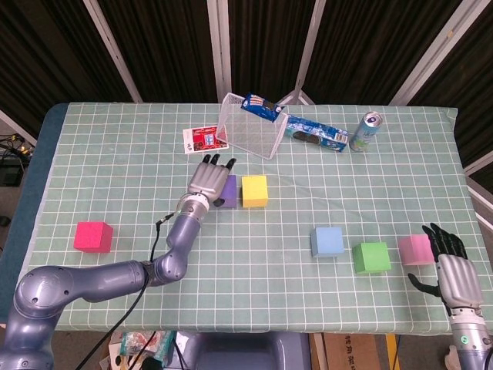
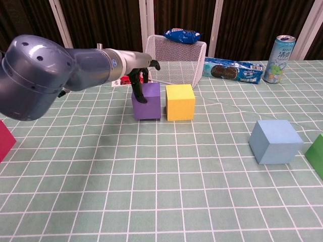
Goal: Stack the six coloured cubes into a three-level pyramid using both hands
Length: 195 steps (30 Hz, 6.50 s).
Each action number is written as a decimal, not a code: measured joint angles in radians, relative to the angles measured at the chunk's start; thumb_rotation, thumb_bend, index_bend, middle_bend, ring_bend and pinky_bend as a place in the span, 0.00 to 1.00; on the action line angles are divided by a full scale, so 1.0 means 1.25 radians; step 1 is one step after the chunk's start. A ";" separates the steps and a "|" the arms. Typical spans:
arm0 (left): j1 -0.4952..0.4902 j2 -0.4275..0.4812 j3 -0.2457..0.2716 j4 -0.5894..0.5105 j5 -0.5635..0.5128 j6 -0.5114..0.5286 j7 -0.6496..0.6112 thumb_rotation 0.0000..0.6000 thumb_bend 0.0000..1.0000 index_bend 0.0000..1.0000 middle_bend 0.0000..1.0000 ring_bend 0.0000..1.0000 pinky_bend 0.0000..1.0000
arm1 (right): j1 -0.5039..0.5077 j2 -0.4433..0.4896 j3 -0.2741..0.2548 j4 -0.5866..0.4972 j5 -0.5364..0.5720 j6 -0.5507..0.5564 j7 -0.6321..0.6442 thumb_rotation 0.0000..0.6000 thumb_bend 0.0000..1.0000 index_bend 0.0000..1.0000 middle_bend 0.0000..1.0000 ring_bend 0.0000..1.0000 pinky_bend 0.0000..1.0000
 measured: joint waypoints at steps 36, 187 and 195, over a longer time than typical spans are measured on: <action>-0.042 -0.066 0.017 0.058 -0.010 0.033 -0.005 1.00 0.39 0.02 0.42 0.05 0.08 | 0.003 0.006 -0.002 -0.004 -0.002 -0.012 0.024 1.00 0.24 0.00 0.00 0.00 0.00; -0.037 -0.302 -0.088 0.483 0.200 0.055 -0.055 1.00 0.39 0.00 0.06 0.00 0.07 | -0.001 0.013 -0.004 -0.014 0.018 -0.030 0.055 1.00 0.24 0.00 0.00 0.00 0.00; 0.030 -0.233 -0.076 0.336 0.231 0.129 -0.065 1.00 0.30 0.00 0.05 0.00 0.06 | -0.004 0.011 -0.005 -0.011 0.014 -0.023 0.048 1.00 0.24 0.00 0.00 0.00 0.00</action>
